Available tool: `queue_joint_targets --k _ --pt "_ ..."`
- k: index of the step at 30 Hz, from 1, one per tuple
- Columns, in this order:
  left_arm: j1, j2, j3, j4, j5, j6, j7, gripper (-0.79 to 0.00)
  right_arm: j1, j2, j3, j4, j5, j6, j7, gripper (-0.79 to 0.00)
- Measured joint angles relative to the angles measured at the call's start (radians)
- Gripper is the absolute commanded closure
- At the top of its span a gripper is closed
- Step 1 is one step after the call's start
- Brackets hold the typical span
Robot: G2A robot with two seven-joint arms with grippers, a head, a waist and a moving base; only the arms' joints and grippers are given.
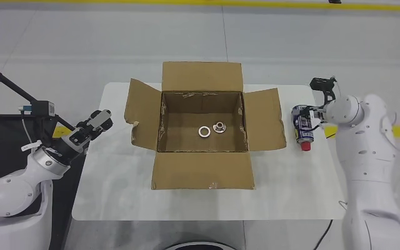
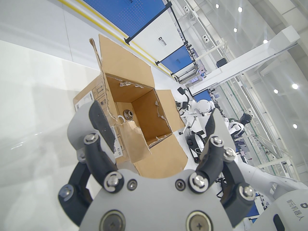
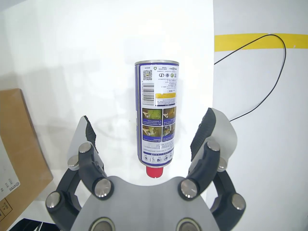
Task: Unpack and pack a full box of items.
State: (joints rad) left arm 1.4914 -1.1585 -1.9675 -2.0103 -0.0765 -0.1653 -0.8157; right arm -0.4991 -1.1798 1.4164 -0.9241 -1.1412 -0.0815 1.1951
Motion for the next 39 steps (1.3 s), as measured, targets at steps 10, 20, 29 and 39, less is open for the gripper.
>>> queue_joint_targets --k 10,20,29,39 --pt "0.000 0.000 0.000 0.000 0.000 0.000 0.000 -0.785 0.099 -0.013 -0.076 0.243 0.002 -0.087 -0.015 -0.714" --pt "0.000 0.000 0.000 0.000 0.000 0.000 0.000 -0.785 0.164 -0.027 -0.124 0.399 0.017 -0.124 -0.061 0.000" --pt "0.000 0.000 0.000 0.000 0.000 0.000 0.000 -0.785 0.198 -0.008 -0.094 0.413 0.054 -0.140 -0.099 0.000" --pt "0.000 0.000 0.000 0.000 0.000 0.000 0.000 -0.785 0.065 0.062 0.086 -0.021 0.212 -0.147 -0.001 0.000"
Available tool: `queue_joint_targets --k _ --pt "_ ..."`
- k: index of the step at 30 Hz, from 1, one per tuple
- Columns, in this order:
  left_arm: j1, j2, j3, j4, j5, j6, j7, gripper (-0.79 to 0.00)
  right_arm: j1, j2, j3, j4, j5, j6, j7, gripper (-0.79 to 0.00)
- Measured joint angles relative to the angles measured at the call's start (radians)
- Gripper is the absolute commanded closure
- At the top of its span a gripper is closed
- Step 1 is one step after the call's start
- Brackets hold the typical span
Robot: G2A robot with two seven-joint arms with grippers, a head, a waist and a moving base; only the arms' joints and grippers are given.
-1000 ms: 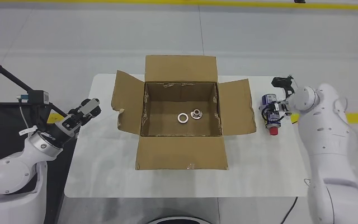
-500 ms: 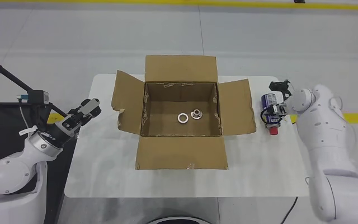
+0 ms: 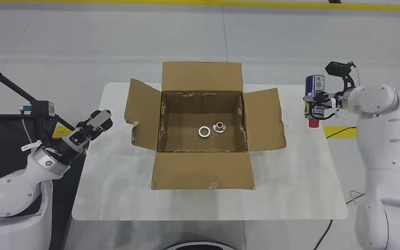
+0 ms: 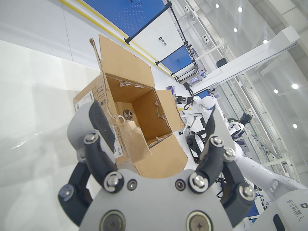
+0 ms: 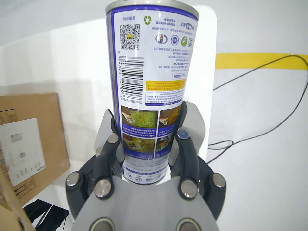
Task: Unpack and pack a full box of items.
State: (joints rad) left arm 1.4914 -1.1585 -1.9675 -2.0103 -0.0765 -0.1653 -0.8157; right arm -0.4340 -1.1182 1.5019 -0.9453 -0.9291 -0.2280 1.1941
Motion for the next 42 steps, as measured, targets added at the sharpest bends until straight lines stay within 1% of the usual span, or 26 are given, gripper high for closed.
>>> queue_joint_targets --k 5,7,10,13,16,20,24,27,31,34,37,42 --pt "0.000 0.000 0.000 0.000 0.000 0.000 0.000 -0.785 -0.207 0.021 0.111 -0.455 0.124 0.082 0.080 0.000" --pt "0.000 0.000 0.000 0.000 0.000 0.000 0.000 -0.785 -0.283 0.024 0.138 -0.625 0.175 0.110 0.089 0.000" --pt "0.000 0.000 0.000 0.000 0.000 0.000 0.000 -0.785 -0.364 0.026 0.145 -0.827 0.228 0.136 0.083 0.000" --pt "0.000 0.000 0.000 0.000 0.000 0.000 0.000 -0.785 -0.416 0.025 0.115 -0.987 0.261 0.158 0.061 0.000" --pt "0.000 0.000 0.000 0.000 0.000 0.000 0.000 -0.785 -0.436 0.023 0.064 -1.104 0.258 0.181 0.026 0.000" --pt "0.000 0.000 0.000 0.000 0.000 0.000 0.000 -0.785 -0.430 0.019 -0.028 -1.196 0.251 0.196 -0.009 0.000" --pt "0.000 0.000 0.000 0.000 0.000 0.000 0.000 -0.785 -0.384 0.011 -0.166 -1.198 0.212 0.207 -0.020 0.000" --pt "0.000 0.000 0.000 0.000 0.000 0.000 0.000 -0.785 -0.322 -0.004 -0.302 -1.137 0.171 0.226 -0.042 0.000" --pt "0.000 0.000 0.000 0.000 0.000 0.000 0.000 -0.785 -0.213 -0.039 -0.504 -0.999 0.103 0.274 -0.082 0.000" --pt "0.000 0.000 0.000 0.000 0.000 0.000 0.000 -0.785 -0.141 -0.069 -0.624 -0.894 0.079 0.312 -0.109 0.000" --pt "0.000 0.000 0.000 0.000 0.000 0.000 0.000 -0.785 -0.078 -0.099 -0.717 -0.788 0.062 0.335 -0.117 0.000" --pt "0.000 0.000 0.000 0.000 0.000 0.000 0.000 -0.785 0.007 -0.147 -0.826 -0.606 0.066 0.330 -0.103 0.000"
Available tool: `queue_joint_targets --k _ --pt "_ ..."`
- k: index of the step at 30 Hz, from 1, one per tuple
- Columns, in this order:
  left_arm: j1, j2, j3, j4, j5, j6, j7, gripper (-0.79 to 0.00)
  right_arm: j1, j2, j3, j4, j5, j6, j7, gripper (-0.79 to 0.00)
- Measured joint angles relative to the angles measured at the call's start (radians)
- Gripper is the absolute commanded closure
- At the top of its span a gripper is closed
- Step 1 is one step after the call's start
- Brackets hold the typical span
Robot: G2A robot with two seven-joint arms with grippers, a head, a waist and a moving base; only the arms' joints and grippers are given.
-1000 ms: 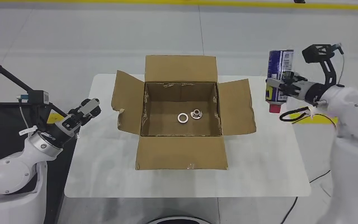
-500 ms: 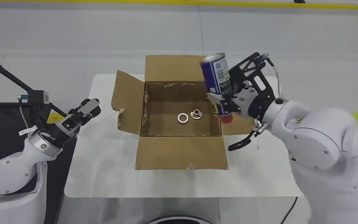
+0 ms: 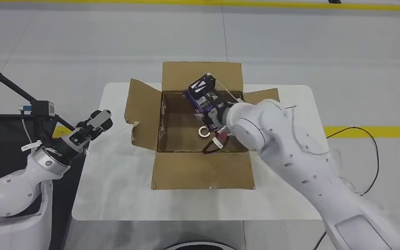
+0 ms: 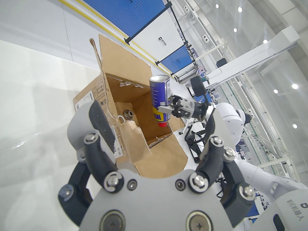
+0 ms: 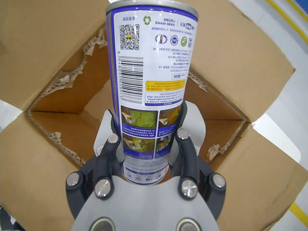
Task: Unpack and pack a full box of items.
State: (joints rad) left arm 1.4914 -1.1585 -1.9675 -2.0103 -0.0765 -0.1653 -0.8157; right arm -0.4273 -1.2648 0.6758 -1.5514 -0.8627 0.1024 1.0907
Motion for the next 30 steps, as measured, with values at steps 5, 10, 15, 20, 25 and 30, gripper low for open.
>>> queue_joint_targets --k 5,10,15,20,25,30 --pt "0.000 0.000 0.000 0.000 0.000 0.000 0.000 -0.785 0.060 -0.045 -0.076 0.168 -0.002 -0.015 0.000 0.000" --pt "0.000 0.000 0.000 0.000 0.000 0.000 0.000 -0.785 0.091 -0.086 -0.134 0.299 -0.005 -0.044 -0.008 0.000" --pt "0.000 0.000 0.000 0.000 0.000 0.000 0.000 -0.785 0.102 -0.122 -0.184 0.389 -0.005 -0.090 0.001 0.000" --pt "0.000 0.000 0.000 0.000 0.000 0.000 0.000 -0.785 0.102 -0.147 -0.199 0.438 -0.009 -0.111 -0.009 0.000" --pt "0.000 0.000 0.000 0.000 0.000 0.000 0.000 -0.785 0.095 -0.162 -0.200 0.473 -0.019 -0.118 -0.008 0.000" --pt "0.000 0.000 0.000 0.000 0.000 0.000 0.000 -0.785 0.091 -0.176 -0.198 0.503 -0.025 -0.121 -0.013 -0.169"
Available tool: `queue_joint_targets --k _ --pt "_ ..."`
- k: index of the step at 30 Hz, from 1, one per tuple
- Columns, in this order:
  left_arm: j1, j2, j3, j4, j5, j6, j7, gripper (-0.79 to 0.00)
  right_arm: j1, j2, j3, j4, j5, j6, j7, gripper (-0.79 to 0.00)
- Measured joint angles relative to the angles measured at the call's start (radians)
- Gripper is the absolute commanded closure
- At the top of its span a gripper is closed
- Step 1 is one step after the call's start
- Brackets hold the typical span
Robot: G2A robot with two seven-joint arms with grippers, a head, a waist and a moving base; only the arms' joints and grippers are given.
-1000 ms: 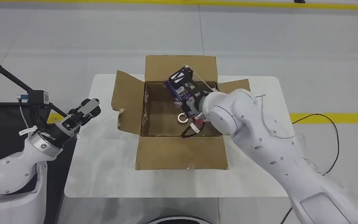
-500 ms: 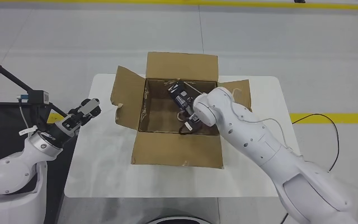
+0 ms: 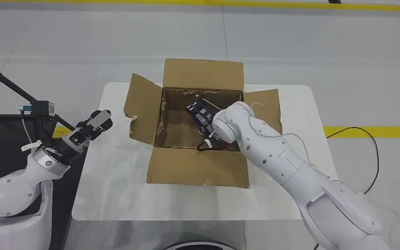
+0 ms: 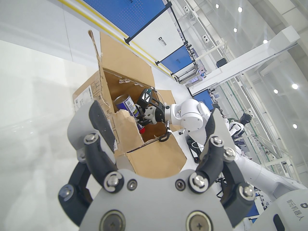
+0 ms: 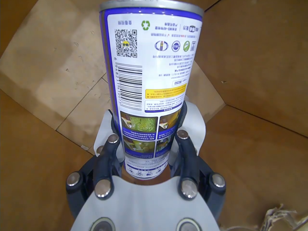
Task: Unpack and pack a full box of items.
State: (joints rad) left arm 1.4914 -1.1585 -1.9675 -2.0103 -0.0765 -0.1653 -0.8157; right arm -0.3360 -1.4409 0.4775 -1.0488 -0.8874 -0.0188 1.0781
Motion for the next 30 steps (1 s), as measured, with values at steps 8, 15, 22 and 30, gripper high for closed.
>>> queue_joint_targets --k 8,15,22,30 --pt "0.000 0.000 0.000 0.000 0.000 0.000 0.000 -0.785 -0.011 -0.002 0.038 -0.004 -0.005 -0.012 0.016 -0.646" --pt "0.000 0.000 0.000 0.000 0.000 0.000 0.000 -0.785 -0.049 0.014 0.076 -0.054 -0.043 -0.012 0.040 -0.785" --pt "0.029 0.003 -0.010 -0.013 0.014 -0.008 0.044 -0.785 -0.091 0.038 0.148 -0.137 -0.039 -0.035 0.055 -0.785" --pt "0.034 0.014 -0.032 -0.012 0.080 0.012 0.053 -0.785 -0.222 0.114 0.382 -0.429 0.032 -0.064 0.114 -0.785"
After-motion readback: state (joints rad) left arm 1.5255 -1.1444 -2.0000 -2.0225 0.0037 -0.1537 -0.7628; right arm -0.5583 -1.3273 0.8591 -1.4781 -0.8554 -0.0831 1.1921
